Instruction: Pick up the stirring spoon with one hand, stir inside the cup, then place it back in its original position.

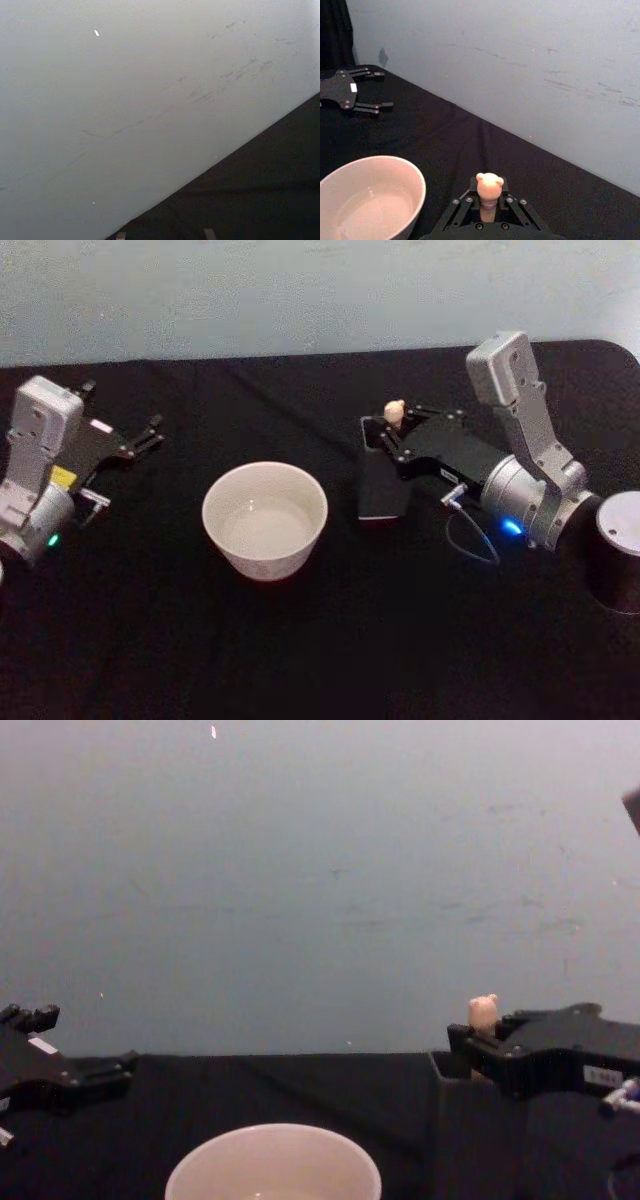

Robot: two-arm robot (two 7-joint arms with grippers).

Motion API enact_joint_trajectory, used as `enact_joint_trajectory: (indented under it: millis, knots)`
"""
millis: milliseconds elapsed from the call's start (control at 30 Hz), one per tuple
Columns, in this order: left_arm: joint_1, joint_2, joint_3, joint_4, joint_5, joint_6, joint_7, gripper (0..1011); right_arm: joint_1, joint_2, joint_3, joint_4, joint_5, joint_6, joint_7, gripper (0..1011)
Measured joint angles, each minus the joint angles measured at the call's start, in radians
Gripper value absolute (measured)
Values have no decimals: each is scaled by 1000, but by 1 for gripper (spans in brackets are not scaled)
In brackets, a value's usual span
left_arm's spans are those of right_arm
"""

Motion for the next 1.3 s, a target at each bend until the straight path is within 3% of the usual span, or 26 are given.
enact_joint_trajectory:
  millis: [367, 1033, 1300]
  knots:
    - [0, 0, 0, 0, 0, 0, 0, 1001, 0, 1, 0, -1, 2, 0, 2, 213]
    - [0, 0, 0, 0, 0, 0, 0, 1001, 0, 2, 1, -3, 5, -1, 3, 849]
    - [0, 0, 0, 0, 0, 0, 0, 1001, 0, 2, 1, -3, 5, -1, 3, 1002]
